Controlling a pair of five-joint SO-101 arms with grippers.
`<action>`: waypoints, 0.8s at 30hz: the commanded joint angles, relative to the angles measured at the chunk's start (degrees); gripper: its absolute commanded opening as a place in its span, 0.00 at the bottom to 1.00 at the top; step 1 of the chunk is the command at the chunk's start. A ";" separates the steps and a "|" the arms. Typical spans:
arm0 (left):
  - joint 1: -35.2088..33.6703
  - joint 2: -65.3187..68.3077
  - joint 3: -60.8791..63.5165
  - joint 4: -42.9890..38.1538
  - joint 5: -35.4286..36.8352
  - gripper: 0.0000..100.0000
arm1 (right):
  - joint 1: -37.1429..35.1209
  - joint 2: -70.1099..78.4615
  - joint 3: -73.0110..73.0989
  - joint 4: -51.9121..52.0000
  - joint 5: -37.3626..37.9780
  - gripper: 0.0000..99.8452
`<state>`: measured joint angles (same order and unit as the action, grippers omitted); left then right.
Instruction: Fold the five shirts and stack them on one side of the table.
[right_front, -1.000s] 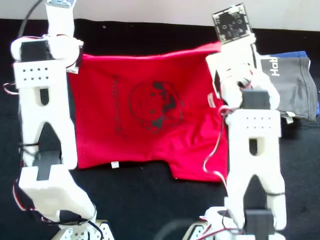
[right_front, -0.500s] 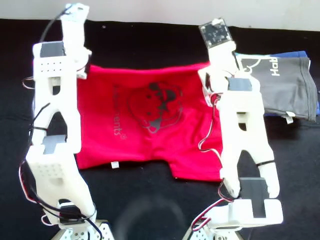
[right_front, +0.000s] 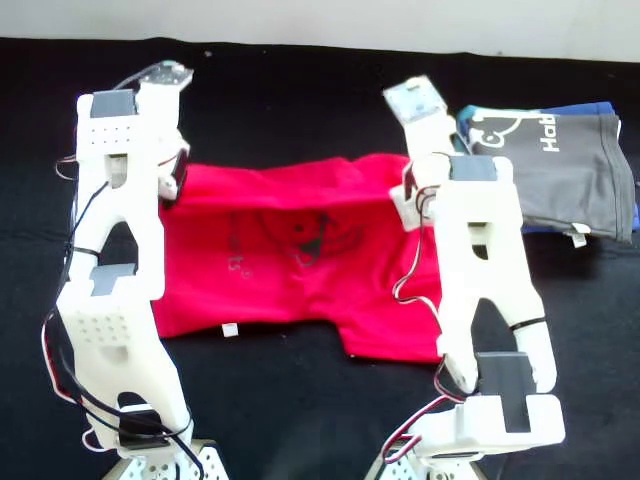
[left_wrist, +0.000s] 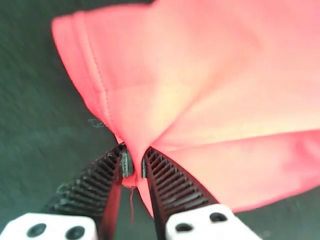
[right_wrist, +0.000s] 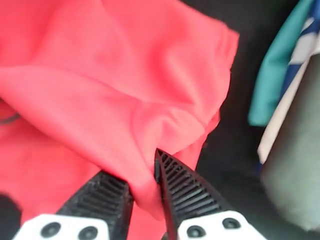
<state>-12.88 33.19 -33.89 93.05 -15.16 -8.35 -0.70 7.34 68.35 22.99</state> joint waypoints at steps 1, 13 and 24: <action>0.75 -1.10 -2.51 4.66 0.18 0.01 | -0.40 -4.97 -0.75 3.74 0.44 0.01; 1.36 -14.02 13.67 7.82 0.09 0.01 | -0.40 -26.15 25.10 1.89 0.62 0.01; 1.36 -22.81 30.64 3.52 0.09 0.01 | -0.31 -42.33 37.32 6.11 0.88 0.01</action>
<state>-12.62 14.02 -5.85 98.24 -15.08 -8.35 -39.82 43.91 73.98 23.34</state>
